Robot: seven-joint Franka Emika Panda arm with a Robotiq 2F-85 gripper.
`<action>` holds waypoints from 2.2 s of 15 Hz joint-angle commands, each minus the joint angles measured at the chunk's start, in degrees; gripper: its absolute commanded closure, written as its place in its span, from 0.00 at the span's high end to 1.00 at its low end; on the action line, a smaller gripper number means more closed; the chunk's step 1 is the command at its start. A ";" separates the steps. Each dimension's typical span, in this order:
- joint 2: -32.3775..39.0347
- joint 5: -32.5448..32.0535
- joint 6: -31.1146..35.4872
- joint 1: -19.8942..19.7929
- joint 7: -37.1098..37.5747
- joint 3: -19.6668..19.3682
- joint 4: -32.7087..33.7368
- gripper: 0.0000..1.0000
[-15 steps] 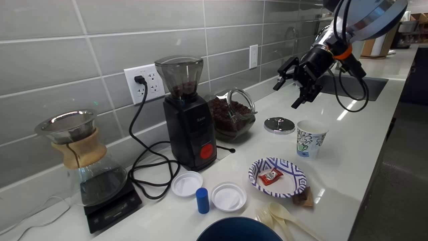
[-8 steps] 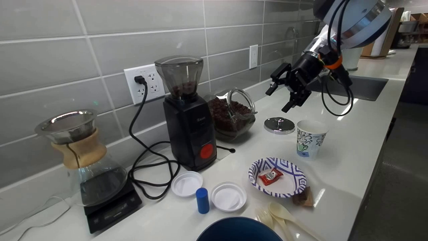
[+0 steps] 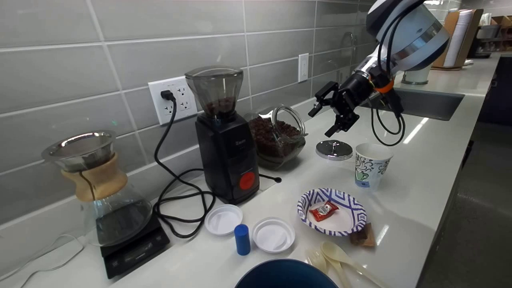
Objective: Use the silver spoon to remove some contents from the glass container and put them in the coffee cup
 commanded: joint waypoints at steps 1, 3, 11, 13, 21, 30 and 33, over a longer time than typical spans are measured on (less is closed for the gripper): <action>4.56 2.71 -0.57 -0.05 0.89 0.92 4.97 0.85; 5.95 3.07 -0.97 0.10 1.49 1.01 6.16 0.82; 10.35 4.87 -1.12 0.16 3.44 1.79 9.90 0.56; 11.11 5.40 -0.94 0.14 3.85 2.03 10.77 0.51; 13.13 7.07 -1.43 0.06 6.00 2.17 13.08 0.29; 14.26 7.18 -2.13 0.13 7.61 2.22 13.98 0.11; 14.53 7.21 -2.23 0.17 7.81 2.23 14.16 0.07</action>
